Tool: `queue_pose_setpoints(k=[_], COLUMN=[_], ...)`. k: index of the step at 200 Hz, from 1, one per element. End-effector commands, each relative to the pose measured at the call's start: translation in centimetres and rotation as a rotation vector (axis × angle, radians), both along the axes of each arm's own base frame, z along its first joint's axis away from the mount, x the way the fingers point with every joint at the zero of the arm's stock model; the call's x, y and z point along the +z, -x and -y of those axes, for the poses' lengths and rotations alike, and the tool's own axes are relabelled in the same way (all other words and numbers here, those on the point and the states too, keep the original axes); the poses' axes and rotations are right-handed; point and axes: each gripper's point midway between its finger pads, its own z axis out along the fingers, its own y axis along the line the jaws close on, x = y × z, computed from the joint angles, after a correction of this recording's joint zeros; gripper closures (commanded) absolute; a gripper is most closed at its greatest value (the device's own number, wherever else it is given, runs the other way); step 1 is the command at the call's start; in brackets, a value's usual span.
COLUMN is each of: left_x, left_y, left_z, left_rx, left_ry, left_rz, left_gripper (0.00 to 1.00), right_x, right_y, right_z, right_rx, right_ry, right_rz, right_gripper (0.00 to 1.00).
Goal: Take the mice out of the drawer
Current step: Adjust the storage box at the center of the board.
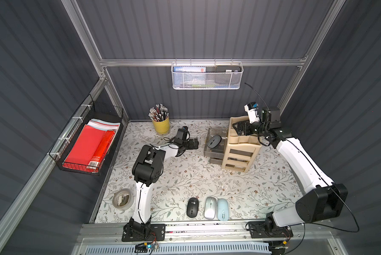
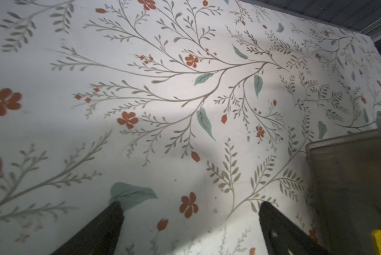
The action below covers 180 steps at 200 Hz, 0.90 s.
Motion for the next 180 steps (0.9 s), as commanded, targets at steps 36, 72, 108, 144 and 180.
queue_pose_setpoints(k=[36, 72, 108, 144, 180], left_x=[0.2, 0.3, 2.6, 4.5, 5.5], left_y=[4.7, 8.2, 12.9, 17.6, 18.6], left_z=[6.4, 6.3, 6.6, 9.9, 9.4], left_rx=[-0.116, -0.106, -0.104, -0.2, -0.169], left_ry=[0.065, 0.075, 0.12, 0.197, 0.173], left_rz=[-0.009, -0.04, -0.027, -0.016, -0.001], left_gripper=[0.01, 0.01, 0.01, 0.01, 0.01], right_x=[5.2, 3.0, -4.2, -9.8, -10.2], right_y=[2.2, 3.4, 3.6, 4.4, 5.9], right_z=[-6.7, -13.4, -14.3, -10.9, -4.9], right_rx=[0.049, 0.177, 0.123, -0.009, -0.201], right_ry=[-0.054, -0.051, 0.045, 0.173, 0.338], right_rz=[0.03, -0.063, -0.234, -0.34, -0.339], right_gripper=[0.01, 0.01, 0.01, 0.01, 0.01])
